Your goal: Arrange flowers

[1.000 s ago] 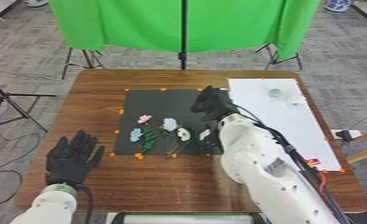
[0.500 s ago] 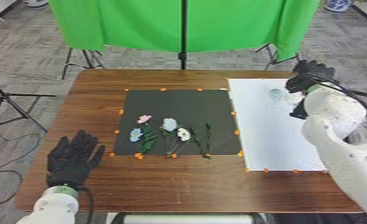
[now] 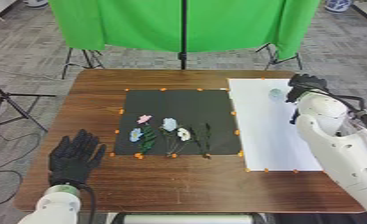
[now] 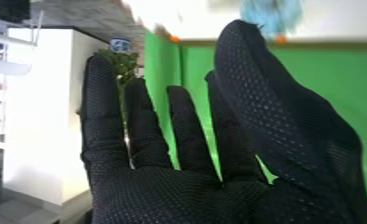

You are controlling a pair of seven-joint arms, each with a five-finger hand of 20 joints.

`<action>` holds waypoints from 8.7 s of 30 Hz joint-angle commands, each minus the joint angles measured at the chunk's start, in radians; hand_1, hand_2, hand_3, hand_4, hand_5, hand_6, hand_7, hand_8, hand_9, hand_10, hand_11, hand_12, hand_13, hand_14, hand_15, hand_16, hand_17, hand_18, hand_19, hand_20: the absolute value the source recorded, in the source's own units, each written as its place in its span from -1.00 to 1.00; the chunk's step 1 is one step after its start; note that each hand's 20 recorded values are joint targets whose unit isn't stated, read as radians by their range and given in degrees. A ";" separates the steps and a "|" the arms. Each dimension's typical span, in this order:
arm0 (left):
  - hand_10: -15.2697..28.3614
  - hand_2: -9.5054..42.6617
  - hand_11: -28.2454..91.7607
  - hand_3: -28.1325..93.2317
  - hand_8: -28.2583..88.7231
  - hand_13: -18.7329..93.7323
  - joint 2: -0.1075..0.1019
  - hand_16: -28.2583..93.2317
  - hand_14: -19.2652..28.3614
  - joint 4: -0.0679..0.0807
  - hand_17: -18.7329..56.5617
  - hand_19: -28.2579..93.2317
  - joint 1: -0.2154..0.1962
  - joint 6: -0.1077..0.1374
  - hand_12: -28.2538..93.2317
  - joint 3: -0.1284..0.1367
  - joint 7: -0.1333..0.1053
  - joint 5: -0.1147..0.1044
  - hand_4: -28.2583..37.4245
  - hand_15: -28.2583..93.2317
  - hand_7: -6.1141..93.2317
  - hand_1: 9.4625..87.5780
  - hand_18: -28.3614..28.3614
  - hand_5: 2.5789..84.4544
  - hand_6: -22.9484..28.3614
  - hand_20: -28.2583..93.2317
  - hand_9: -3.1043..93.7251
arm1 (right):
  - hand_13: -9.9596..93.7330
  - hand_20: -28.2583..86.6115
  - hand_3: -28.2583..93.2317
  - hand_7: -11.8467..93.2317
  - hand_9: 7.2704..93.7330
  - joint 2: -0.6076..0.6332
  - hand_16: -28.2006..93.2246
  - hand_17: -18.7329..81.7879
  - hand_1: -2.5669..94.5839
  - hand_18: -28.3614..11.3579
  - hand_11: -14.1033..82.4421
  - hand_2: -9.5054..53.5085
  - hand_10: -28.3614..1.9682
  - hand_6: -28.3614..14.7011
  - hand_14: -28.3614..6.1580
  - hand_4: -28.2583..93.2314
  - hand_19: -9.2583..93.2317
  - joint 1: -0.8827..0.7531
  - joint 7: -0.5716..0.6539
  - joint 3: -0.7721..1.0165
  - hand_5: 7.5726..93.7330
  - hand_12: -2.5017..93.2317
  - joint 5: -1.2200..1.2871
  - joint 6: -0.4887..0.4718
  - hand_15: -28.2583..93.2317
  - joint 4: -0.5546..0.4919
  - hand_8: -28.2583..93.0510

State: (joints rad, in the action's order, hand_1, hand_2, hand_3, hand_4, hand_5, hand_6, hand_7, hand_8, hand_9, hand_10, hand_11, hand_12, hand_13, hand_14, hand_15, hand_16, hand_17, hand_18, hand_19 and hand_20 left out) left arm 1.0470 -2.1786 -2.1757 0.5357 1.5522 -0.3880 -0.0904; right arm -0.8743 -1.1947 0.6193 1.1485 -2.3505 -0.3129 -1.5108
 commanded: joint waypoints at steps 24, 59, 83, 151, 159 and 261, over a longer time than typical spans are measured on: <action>0.38 -0.16 0.08 0.72 -0.76 -0.09 0.018 -0.64 0.41 0.044 -0.60 0.19 -0.023 0.038 -0.33 -0.028 0.019 -0.011 -1.00 0.38 -0.27 -0.40 0.54 0.11 0.20 -0.21 -0.09 | 0.69 0.14 0.43 -0.31 0.80 0.069 0.18 0.58 0.46 0.03 -0.50 -0.98 0.14 0.31 0.41 -1.00 0.31 0.000 0.005 -0.100 0.57 0.01 0.131 0.368 0.07 -0.057 -0.39; 0.39 -0.11 0.08 0.71 -0.76 -0.06 0.010 -0.64 0.44 0.030 -0.59 0.20 -0.053 0.035 -0.33 0.007 0.026 -0.030 -1.00 0.40 -0.27 -0.42 0.55 0.12 0.20 -0.21 -0.05 | 0.66 0.08 0.51 -0.30 0.79 0.030 0.16 0.56 0.38 0.00 -0.50 -0.97 0.09 0.24 0.36 -1.00 0.38 0.198 -0.270 -0.606 0.56 -0.01 0.094 0.100 0.07 -0.290 -0.38; 0.38 -0.26 0.10 0.69 -0.76 -0.06 0.011 -0.65 0.44 0.009 -0.59 0.20 -0.046 0.126 -0.34 0.014 -0.006 -0.109 -1.00 0.41 -0.25 -0.41 0.54 0.06 0.21 -0.21 -0.06 | 0.47 -0.03 0.48 -0.44 0.33 0.042 0.10 0.33 0.36 -0.30 -0.34 -1.00 -0.12 0.19 0.30 -1.00 0.65 0.139 -0.250 -0.526 0.18 -0.54 0.148 -0.017 0.04 -0.373 -0.72; 0.39 -0.18 0.11 0.72 -0.77 -0.05 0.008 -0.64 0.44 0.008 -0.59 0.20 -0.057 0.017 -0.33 0.003 -0.019 -0.074 -1.00 0.41 -0.26 -0.43 0.54 0.11 0.20 -0.21 -0.04 | 0.49 -0.08 0.52 -0.18 0.57 0.068 0.16 0.35 0.38 -0.15 -0.35 -0.97 0.20 0.31 0.42 -1.00 0.53 0.075 -0.184 -0.226 0.38 0.05 0.178 0.237 0.16 0.097 -0.49; 0.39 -0.17 0.11 0.72 -0.77 -0.05 0.000 -0.64 0.44 0.003 -0.59 0.20 -0.064 0.021 -0.33 0.014 -0.029 -0.082 -1.00 0.42 -0.26 -0.43 0.54 0.11 0.20 -0.21 -0.04 | 0.50 -0.05 0.53 -0.18 0.59 0.180 0.17 0.36 0.35 -0.16 -0.36 -0.96 0.18 0.29 0.40 -1.00 0.53 0.009 -0.146 -0.249 0.40 0.05 0.231 0.307 0.15 -0.197 -0.49; 0.04 0.04 -0.46 0.02 -0.70 -0.63 -0.079 -0.63 -0.15 0.088 -0.70 -0.34 -0.017 -0.248 -0.47 0.227 -0.015 0.536 -1.00 -0.56 -0.70 -0.34 0.22 -0.55 -0.05 -0.35 -0.67 | -0.37 -0.20 0.66 -0.77 -0.54 -0.183 -0.16 -0.35 -0.85 -0.41 -0.71 -0.64 -0.23 0.02 -0.18 -1.00 -0.45 -0.594 -0.594 0.545 -0.53 -0.71 1.426 0.190 -0.52 -0.528 -0.63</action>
State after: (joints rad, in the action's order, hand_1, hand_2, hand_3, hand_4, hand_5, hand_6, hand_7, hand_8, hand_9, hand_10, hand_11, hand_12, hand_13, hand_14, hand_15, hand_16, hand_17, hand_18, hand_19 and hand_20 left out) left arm 0.9647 -2.0927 -2.1698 0.2759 1.7582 -0.3569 0.4857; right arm -0.9946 -1.7601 0.0411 1.6925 -0.9611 -0.1185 -2.0317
